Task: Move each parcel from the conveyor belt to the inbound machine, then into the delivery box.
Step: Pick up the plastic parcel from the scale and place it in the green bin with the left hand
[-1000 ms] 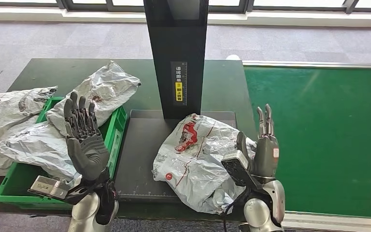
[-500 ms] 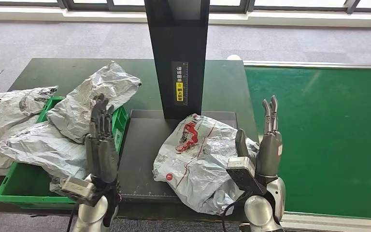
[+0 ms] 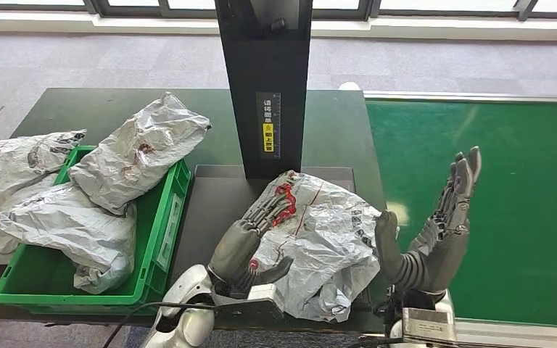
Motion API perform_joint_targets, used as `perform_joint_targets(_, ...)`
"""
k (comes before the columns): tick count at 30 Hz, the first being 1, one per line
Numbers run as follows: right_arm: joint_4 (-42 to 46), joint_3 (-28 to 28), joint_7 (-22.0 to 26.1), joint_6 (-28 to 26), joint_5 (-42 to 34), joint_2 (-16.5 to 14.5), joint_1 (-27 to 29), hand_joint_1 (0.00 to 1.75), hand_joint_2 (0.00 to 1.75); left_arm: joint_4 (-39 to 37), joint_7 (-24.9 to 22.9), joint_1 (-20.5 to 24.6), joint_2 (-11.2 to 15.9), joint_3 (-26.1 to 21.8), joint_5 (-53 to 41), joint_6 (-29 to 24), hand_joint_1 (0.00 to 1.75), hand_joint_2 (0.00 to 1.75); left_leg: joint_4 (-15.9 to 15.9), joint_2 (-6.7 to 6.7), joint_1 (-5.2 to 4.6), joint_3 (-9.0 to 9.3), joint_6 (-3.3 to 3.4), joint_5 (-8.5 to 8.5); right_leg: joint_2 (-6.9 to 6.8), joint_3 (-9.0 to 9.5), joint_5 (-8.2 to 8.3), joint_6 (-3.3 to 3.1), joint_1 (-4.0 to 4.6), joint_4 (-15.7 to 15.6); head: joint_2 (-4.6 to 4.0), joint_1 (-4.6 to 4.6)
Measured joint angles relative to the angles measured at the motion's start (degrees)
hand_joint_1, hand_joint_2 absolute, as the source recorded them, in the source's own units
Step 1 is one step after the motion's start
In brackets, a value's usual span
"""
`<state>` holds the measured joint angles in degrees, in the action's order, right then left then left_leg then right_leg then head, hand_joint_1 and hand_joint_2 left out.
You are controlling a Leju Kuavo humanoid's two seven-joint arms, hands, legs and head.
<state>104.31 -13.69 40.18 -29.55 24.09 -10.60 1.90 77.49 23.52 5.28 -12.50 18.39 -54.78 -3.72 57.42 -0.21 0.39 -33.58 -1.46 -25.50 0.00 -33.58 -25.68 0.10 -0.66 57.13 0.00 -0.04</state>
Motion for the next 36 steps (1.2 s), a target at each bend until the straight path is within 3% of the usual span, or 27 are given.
perform_joint_targets(4, 1.05, -0.05, 0.00, 1.33, -1.96, 0.79, -1.18, 0.00, 1.75, -7.52, -2.66, 2.31, 0.08, 1.66, -5.99, 0.07, 0.00, 1.75, 0.00, 0.00, 0.00, 0.01, 0.01, 0.02, 0.00, 0.01, 0.03, 0.00, 0.00, 0.00, 0.00, 0.00)
perform_joint_targets(12, 1.10, -0.05, -0.01, 1.51, -2.42, 1.36, -2.48, 0.00, 1.75, -16.12, -3.50, 5.22, 0.19, 3.26, -7.60, 1.52, 0.01, 1.75, 0.00, 0.00, 0.00, 0.01, 0.01, 0.03, 0.00, 0.01, 0.03, 0.00, 0.01, 0.01, 0.00, 0.00)
perform_joint_targets(13, 1.10, -0.05, -0.01, 1.51, -2.45, 1.39, -2.64, 0.00, 1.75, -17.41, -3.47, 5.79, 0.23, 3.65, -8.06, 3.09, 0.13, 1.75, 0.00, -0.01, 0.00, 0.01, 0.01, 0.03, -0.01, 0.02, 0.02, 0.00, 0.01, 0.01, 0.00, 0.00)
perform_joint_targets(16, 1.07, -0.05, -0.02, 1.50, -2.32, 1.39, -3.45, 0.00, 1.75, -24.01, -1.48, 8.53, 0.31, 5.41, -9.11, 6.67, 1.43, 1.75, 0.00, -0.03, 0.00, 0.01, 0.01, 0.03, -0.04, 0.05, 0.01, 0.01, 0.00, 0.01, 0.00, 0.00)
perform_joint_targets(17, 1.07, -0.05, -0.03, 1.45, -2.22, 1.38, -3.67, 0.00, 1.75, -26.39, -0.17, 9.58, 0.27, 5.95, -9.07, 6.56, 1.75, 1.75, 0.00, -0.04, 0.00, 0.02, 0.02, 0.03, -0.05, 0.07, 0.01, 0.01, 0.00, 0.01, 0.00, 0.00)
perform_joint_targets(20, 1.08, -0.05, -0.05, 1.09, -2.08, 1.38, -3.84, 0.00, 1.75, -31.54, 3.42, 12.24, 0.13, 7.09, -8.47, 5.72, 1.75, 1.75, 0.00, -0.06, 0.00, 0.09, 0.03, 0.03, -0.09, 0.18, 0.01, 0.01, 0.00, 0.01, 0.00, 0.00)
perform_joint_targets(24, 1.08, -0.05, -0.05, 0.55, -2.29, 1.38, -3.63, 0.00, 1.75, -34.68, 4.78, 14.22, -0.02, 7.88, -8.14, 5.49, 1.75, 1.75, 0.00, -0.06, 0.00, 0.18, 0.04, 0.02, -0.09, 0.28, 0.00, 0.02, -0.01, 0.00, 0.00, 0.00)
perform_joint_targets(31, 1.08, -0.05, -0.05, -0.11, -2.55, 1.38, -3.03, 0.00, 1.75, -35.76, 4.94, 15.35, -0.09, 8.79, -8.09, 5.05, 1.75, 1.75, 0.00, -0.05, 0.00, 0.29, 0.03, 0.02, -0.06, 0.36, 0.01, 0.02, 0.02, 0.00, 0.00, 0.00)
perform_joint_targets(36, 1.20, -0.05, -0.04, -1.55, -2.28, 1.38, -2.19, 0.00, 1.75, -34.04, 5.46, 14.82, -0.25, 8.83, -6.67, 1.15, 1.75, 1.75, -0.01, -0.05, 0.00, 0.28, 0.02, 0.02, -0.05, 0.31, 0.01, 0.01, 0.04, 0.01, 0.00, 0.00)
